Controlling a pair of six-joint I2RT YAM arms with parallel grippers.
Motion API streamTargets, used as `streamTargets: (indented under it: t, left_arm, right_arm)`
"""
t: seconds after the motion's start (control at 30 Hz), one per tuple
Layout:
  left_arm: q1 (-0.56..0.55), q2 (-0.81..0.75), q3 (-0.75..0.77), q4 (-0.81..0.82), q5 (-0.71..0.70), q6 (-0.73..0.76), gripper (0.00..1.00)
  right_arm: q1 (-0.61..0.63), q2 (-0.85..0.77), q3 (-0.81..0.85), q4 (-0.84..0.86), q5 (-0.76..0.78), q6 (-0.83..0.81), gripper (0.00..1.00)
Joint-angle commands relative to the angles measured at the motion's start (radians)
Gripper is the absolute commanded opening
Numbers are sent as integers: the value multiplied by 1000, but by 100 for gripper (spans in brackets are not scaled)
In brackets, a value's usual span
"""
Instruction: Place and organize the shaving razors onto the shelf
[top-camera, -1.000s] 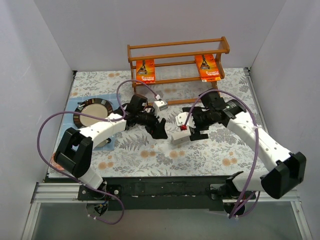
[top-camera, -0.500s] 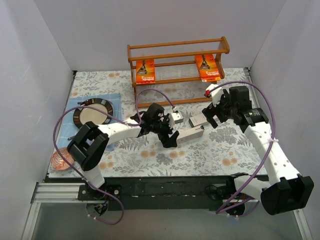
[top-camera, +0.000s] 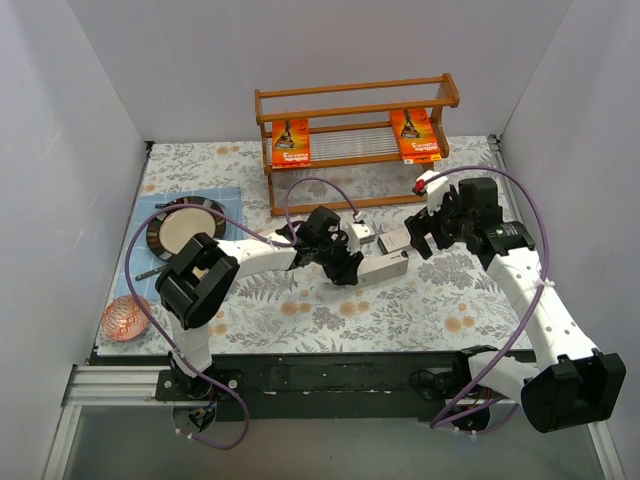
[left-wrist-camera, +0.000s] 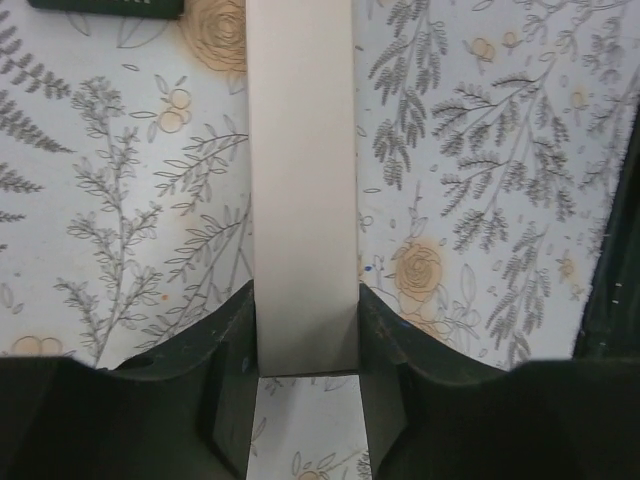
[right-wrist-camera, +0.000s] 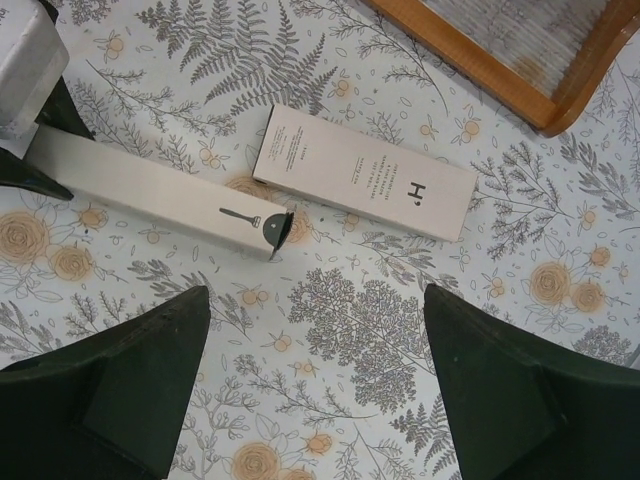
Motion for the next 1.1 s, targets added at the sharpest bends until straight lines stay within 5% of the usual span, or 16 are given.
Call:
streamTargets:
  t: [0.0,0.23,0.37,0.57,0.7,1.07]
  left_arm:
    - [6,-99,-12,-7,167,-112,19]
    - [117,-252,-183,207,258,-448,19]
    - [226,-286,-308,394,305,-721,19]
    - [279,-345,-345,353,315,-691,20]
    - [300,-394,-397,352,315,-677,22]
    - [358,-424,-434,327,318,-648,23]
  right_arm:
    - [-6,26,-4,60,3,36,93]
    - [-7,145,-8,117,29,84,92]
    - [-9,164,-7,101,-149,-257,94]
    - [-41,229,-24,23,-267,-720,99]
    - [-75,437,134,-193,-328,-966,98]
    - [-121,679,308,-261,-226,-1200,96]
